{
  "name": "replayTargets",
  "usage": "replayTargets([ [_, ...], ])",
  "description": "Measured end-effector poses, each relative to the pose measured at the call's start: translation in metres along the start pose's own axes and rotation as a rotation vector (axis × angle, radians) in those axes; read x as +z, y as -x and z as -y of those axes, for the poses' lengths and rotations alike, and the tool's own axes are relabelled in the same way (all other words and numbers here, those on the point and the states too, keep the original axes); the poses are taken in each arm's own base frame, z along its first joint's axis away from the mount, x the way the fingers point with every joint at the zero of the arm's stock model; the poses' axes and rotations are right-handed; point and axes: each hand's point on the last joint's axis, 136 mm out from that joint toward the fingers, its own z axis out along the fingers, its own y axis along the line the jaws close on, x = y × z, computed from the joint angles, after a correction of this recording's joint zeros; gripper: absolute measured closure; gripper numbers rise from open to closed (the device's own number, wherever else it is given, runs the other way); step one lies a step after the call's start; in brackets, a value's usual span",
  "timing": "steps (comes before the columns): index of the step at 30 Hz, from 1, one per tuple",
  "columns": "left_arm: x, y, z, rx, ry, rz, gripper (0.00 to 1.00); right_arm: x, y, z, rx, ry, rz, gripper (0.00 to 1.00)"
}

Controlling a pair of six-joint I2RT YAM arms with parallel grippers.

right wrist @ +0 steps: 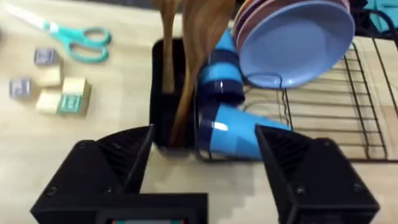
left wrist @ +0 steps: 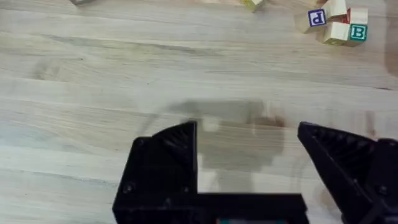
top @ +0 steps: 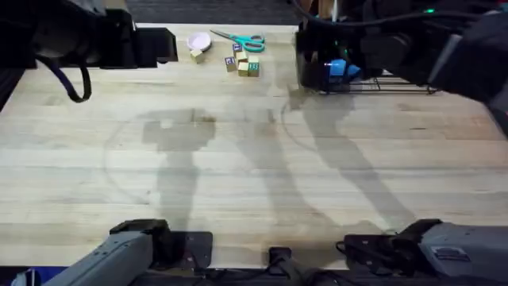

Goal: Pick up the spoon on the table one by one and put them onto the rack

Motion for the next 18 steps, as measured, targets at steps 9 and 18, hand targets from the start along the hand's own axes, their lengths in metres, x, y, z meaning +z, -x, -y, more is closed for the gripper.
replayTargets([
  [9,0.0,0.0,0.0,0.0,0.0,0.0,0.007,-0.063,-0.02,0.004,-0.063,0.054,-0.069,0.006],
  [18,0.0,0.0,0.0,0.0,0.0,0.0,0.007,-0.125,-0.022,0.046,0.028,0.069,-0.047,0.006],
])
